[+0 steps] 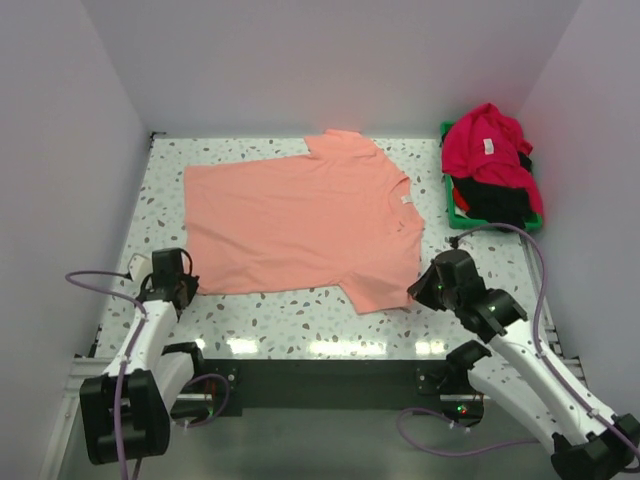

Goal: Fold and stack the t-shirts
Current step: Fold the tshirt

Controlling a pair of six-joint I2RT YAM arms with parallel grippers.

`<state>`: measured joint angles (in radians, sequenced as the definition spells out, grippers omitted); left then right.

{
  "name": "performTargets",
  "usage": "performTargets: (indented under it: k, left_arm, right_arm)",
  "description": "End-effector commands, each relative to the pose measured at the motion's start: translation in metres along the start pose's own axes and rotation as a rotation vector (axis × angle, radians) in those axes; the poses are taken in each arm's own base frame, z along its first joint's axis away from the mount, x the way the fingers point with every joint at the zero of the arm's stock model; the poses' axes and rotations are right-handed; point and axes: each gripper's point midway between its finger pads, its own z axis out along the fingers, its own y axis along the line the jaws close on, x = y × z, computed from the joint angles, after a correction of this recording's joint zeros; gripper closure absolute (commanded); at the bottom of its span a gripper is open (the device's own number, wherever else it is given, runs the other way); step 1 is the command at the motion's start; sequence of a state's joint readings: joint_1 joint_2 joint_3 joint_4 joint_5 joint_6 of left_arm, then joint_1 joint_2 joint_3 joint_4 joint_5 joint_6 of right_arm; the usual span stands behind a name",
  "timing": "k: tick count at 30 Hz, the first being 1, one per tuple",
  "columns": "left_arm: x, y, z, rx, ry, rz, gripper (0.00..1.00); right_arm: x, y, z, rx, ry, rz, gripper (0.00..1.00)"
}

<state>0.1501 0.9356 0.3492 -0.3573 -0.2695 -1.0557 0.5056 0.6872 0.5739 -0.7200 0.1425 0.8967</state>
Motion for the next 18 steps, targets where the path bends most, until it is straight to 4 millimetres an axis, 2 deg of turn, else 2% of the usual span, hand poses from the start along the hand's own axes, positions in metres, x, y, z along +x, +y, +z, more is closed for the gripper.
performTargets:
  k: [1, 7, 12, 18]
  left_arm:
    - [0.001, 0.017, -0.005, -0.054, -0.009, -0.005, 1.00]
    - [0.003, 0.015, -0.018, -0.019, -0.005, -0.045, 1.00]
    - [-0.002, 0.008, -0.026, -0.010, 0.000, -0.054, 1.00]
    - [-0.021, -0.004, -0.038, -0.005, -0.039, -0.052, 1.00]
  right_arm:
    - [-0.005, -0.002, -0.021, 0.003, -0.010, -0.033, 1.00]
    - [-0.008, 0.001, -0.032, -0.017, -0.016, -0.053, 1.00]
    - [-0.030, 0.010, -0.037, -0.010, -0.084, -0.080, 1.00]
    - [-0.059, 0.032, -0.020, 0.039, -0.114, -0.142, 1.00]
